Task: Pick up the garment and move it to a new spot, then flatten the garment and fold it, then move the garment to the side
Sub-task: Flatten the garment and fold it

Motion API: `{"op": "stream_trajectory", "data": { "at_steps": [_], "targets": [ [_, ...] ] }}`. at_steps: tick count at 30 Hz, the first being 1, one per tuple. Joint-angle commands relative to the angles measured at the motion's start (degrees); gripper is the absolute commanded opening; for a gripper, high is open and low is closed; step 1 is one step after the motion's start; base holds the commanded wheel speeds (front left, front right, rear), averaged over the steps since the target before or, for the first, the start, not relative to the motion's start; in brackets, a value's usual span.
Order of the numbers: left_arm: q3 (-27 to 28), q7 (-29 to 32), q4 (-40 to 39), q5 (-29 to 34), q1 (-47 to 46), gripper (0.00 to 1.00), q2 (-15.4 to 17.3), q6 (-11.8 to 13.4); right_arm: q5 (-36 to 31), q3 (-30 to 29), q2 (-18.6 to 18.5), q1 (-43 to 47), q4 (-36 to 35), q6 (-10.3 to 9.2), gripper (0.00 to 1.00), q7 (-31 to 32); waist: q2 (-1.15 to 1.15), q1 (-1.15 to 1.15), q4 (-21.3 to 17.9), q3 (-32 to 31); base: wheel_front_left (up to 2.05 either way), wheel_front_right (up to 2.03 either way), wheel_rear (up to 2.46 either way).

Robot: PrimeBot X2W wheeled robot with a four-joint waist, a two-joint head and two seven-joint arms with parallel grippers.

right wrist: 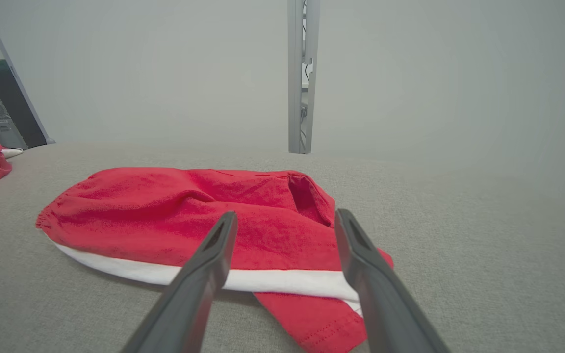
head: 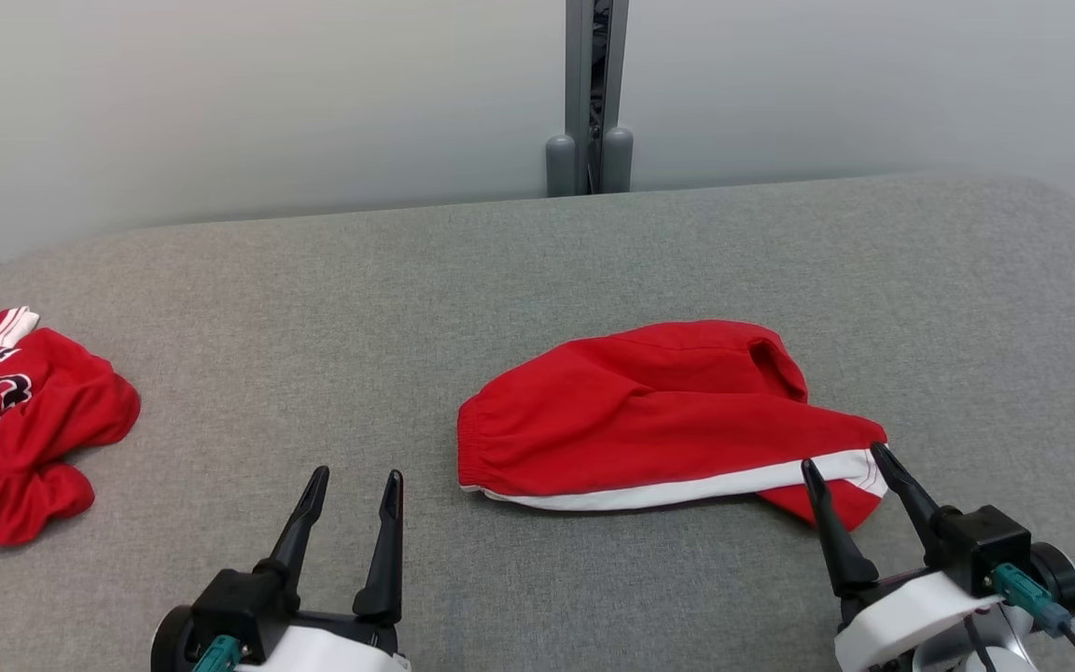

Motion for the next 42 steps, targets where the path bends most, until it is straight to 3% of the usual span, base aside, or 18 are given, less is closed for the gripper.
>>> {"op": "stream_trajectory", "data": {
  "at_steps": [1,11,30,42],
  "targets": [
    [0.27,-0.07,-0.1,-0.64,1.31,1.0,0.23,0.35,-0.31,-0.36,0.22,1.99,-2.55,0.12,1.0,-0.04,0.0,0.0,-0.26,-0.92,0.0,0.0,0.0],
    [-0.45,-0.08,0.78,-0.5,4.13,1.0,0.23,0.93,-0.66,-4.09,1.44,8.62,-9.03,0.12,1.0,-0.04,0.0,0.0,0.13,-2.79,0.0,0.0,0.0],
    [-0.13,-0.08,2.41,0.27,4.73,1.0,0.22,1.52,-0.05,-4.23,2.15,10.05,-9.3,0.12,1.0,-0.03,0.0,0.0,0.29,-3.76,0.0,0.0,0.0],
    [-5.38,-0.07,20.21,3.41,-6.38,1.0,0.24,-5.78,0.59,-2.49,1.52,8.08,-9.07,0.12,1.0,-0.03,0.0,0.0,-0.29,-2.54,0.0,0.0,0.0]
  ]
}}
